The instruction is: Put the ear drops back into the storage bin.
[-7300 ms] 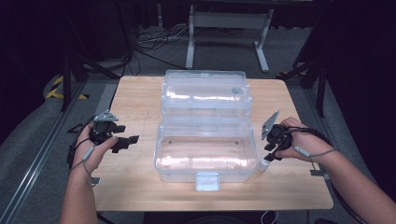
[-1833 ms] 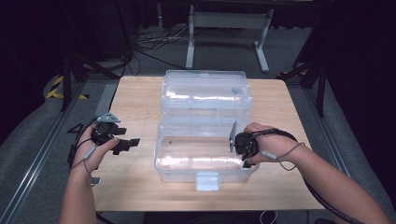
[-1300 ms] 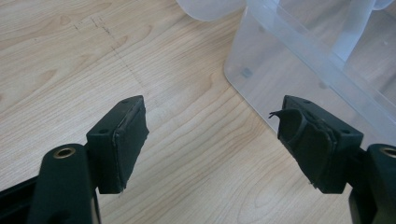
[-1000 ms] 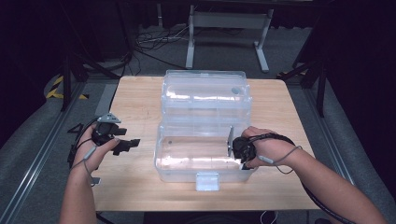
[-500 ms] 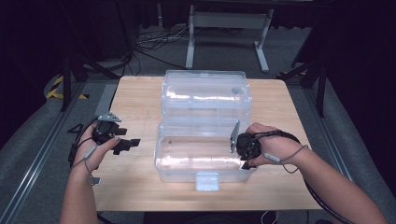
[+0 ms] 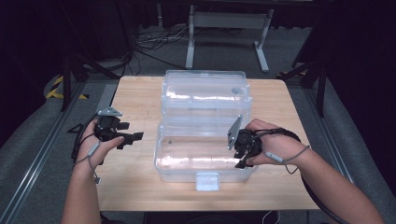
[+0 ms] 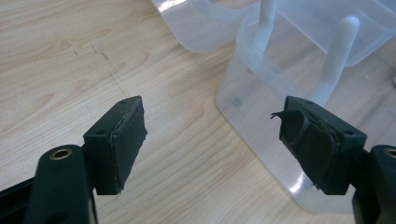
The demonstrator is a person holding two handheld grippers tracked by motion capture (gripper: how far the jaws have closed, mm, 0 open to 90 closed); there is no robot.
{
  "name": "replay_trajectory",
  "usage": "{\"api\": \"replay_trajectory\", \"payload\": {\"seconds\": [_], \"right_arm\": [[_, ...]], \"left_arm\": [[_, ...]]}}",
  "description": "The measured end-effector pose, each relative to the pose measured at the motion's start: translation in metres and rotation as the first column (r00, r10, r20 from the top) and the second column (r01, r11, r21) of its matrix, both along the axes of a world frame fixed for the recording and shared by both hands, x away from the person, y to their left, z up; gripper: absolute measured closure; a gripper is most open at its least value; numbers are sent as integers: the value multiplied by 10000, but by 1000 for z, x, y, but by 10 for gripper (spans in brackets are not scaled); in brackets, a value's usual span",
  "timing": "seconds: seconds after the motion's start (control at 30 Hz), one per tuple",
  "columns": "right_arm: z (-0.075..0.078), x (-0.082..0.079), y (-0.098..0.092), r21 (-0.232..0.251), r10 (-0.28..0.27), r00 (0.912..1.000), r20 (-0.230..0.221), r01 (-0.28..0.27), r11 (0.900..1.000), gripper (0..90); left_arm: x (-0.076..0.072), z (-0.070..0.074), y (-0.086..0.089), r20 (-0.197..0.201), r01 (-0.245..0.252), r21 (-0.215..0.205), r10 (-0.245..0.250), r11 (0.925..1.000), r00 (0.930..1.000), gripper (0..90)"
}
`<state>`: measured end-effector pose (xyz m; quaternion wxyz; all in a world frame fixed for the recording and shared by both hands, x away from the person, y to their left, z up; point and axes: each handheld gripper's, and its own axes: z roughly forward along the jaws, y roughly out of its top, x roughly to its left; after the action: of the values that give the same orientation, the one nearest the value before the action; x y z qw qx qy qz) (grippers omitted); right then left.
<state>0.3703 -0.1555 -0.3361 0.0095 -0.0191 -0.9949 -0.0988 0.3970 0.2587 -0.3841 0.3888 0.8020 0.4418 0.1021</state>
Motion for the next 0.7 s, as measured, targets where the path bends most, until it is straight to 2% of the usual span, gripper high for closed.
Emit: {"api": "replay_trajectory", "payload": {"seconds": [0.17,0.33,0.4,0.43,0.47,0.57,0.63,0.7], "right_arm": [[-7,-7,6,-143,104,9998,-159,-107,9998,621],[-25,-9,12,-229,226,9995,-232,-231,9995,619],[-33,-10,13,-398,242,9993,-268,-253,9989,627],[-37,-10,13,-331,237,9994,-263,-246,9992,631],[-41,-10,14,-353,215,9994,-279,-225,9991,638],[-44,-10,14,-371,256,9993,-260,-266,9990,646],[-56,-10,15,-417,250,9992,-323,-264,9988,674],[-61,-11,14,-426,209,9992,-334,-223,9988,696]], "left_arm": [[1,3,-4,64,188,-300,-186,9994,9998,249],[2,10,-13,277,447,-102,-444,9989,9986,279],[1,17,-17,500,442,310,-457,9985,9977,307],[1,20,-18,706,280,360,-305,9990,9970,313],[2,22,-19,840,240,340,-268,9991,9961,325],[2,24,-21,847,313,184,-327,9993,9959,357],[3,26,-24,1188,418,62,-423,9991,9920,361],[4,27,-26,1294,503,-87,-488,9987,9904,359]]}}
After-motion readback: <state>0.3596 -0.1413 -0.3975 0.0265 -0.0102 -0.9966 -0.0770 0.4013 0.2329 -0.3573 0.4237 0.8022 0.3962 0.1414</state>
